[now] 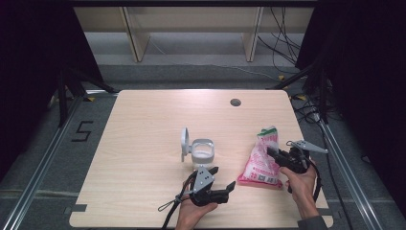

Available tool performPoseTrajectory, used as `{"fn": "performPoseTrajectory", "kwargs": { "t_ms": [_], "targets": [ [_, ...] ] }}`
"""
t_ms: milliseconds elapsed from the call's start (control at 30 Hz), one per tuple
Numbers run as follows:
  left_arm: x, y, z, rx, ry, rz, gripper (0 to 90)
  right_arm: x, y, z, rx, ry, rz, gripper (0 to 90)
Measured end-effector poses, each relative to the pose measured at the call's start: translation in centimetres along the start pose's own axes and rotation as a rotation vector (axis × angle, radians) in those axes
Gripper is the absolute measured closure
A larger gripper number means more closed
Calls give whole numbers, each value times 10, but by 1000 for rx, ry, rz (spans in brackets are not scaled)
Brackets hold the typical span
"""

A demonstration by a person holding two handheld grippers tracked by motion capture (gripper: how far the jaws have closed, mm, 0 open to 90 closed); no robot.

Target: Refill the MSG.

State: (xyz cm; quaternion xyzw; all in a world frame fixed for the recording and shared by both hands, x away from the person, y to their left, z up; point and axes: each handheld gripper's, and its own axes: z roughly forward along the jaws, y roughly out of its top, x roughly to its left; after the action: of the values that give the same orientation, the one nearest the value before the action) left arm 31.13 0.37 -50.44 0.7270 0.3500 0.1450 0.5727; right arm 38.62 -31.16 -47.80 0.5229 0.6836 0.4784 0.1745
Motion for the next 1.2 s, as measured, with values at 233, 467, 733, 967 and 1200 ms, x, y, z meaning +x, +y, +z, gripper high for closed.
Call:
{"fn": "performPoseTrajectory", "kwargs": {
  "t_ms": [233, 467, 733, 967, 1200],
  "targets": [
    [1, 1, -4, -4, 11, 3, 232, -4, -3, -2, -10, -29, 41, 563],
    [2, 2, -5, 5, 23, 5, 240, -4, -3, -5, -19, -52, 44, 511],
    [5, 5, -11, -6, 18, -10, 225, 7, -2, -15, -43, -89, 84, 410],
    [8, 7, -19, -9, 4, -2, 245, 14, 1, -25, -100, -153, 35, 352],
    [11, 7, -27, -15, -11, 14, 369, 39, 0, -31, -109, -128, -30, 350]
  ]
}}
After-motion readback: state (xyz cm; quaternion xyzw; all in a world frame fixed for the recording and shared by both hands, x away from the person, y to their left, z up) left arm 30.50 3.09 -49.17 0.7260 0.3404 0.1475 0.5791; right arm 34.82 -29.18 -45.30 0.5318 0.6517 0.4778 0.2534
